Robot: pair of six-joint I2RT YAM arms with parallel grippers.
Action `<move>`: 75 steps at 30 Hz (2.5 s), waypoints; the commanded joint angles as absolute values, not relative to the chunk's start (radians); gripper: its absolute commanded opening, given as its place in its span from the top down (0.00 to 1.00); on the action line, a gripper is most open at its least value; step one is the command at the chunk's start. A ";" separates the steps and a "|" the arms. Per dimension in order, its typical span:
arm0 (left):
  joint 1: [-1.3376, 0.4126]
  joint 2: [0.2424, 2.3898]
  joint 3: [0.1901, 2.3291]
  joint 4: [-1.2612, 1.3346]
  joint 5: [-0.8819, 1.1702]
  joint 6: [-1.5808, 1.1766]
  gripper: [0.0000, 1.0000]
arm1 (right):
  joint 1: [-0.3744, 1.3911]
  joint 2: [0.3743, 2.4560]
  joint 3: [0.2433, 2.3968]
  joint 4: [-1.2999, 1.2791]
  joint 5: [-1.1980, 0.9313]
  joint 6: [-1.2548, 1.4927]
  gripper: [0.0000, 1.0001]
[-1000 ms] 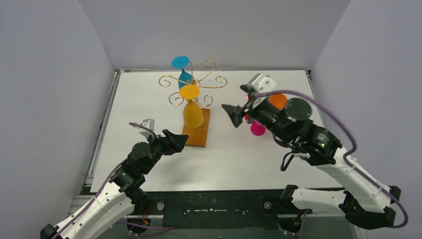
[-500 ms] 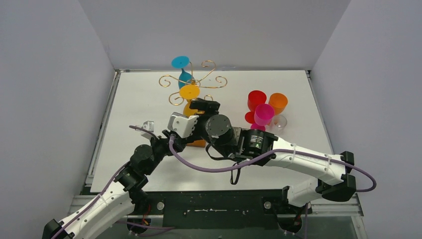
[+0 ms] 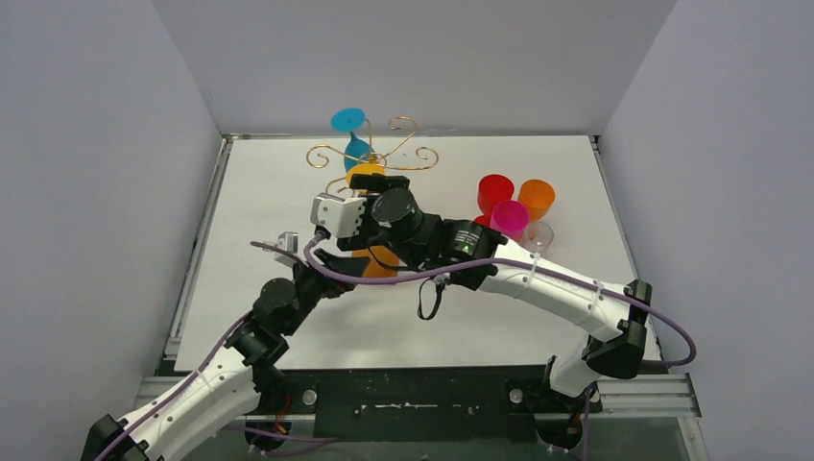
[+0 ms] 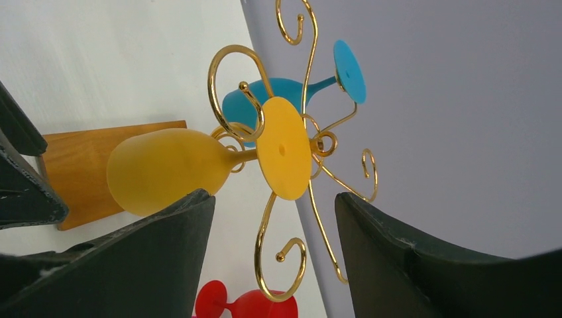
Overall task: Take the wine glass off the wine glass rack
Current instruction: Pick up the wine glass from the wine rack.
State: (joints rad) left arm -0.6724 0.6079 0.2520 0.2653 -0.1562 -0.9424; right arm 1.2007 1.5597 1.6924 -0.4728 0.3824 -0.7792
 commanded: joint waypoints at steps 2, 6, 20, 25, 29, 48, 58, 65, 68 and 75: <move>-0.668 0.620 0.250 0.372 -0.145 -0.961 0.20 | 1.157 1.583 1.753 -0.496 0.308 -0.757 0.33; -0.668 0.631 0.247 0.402 -0.147 -0.967 0.20 | 1.130 1.606 1.761 -0.494 0.285 -0.757 0.34; -0.668 0.620 0.248 0.400 -0.148 -0.979 0.20 | 1.095 1.652 1.764 -0.452 0.317 -0.790 0.53; -0.668 0.611 0.245 0.387 -0.152 -0.977 0.20 | 1.101 1.643 1.739 -0.408 0.315 -0.801 0.61; -0.669 0.613 0.248 0.384 -0.150 -0.979 0.20 | 1.104 1.644 1.731 -0.380 0.313 -0.811 0.70; -0.669 0.582 0.261 0.352 -0.140 -0.959 0.20 | 1.132 1.628 1.698 -0.300 0.343 -0.856 0.91; -0.668 0.460 0.307 0.214 -0.107 -0.933 0.20 | 1.154 1.606 1.683 -0.263 0.378 -0.903 1.00; -0.669 0.370 0.327 0.107 -0.077 -0.900 0.20 | 1.182 1.577 1.683 -0.278 0.397 -0.954 1.00; -0.668 0.341 0.346 0.066 -0.077 -0.879 0.20 | 1.188 1.562 1.684 -0.293 0.390 -0.949 1.00; -0.668 0.333 0.425 -0.014 -0.068 -0.818 0.20 | 1.202 1.527 1.660 -0.305 0.393 -0.948 1.00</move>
State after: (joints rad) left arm -0.6724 0.3344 0.3359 0.0319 -0.0956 -0.8791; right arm 1.1904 1.5848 1.6711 -0.3313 0.3683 -0.9356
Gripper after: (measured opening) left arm 0.803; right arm 0.051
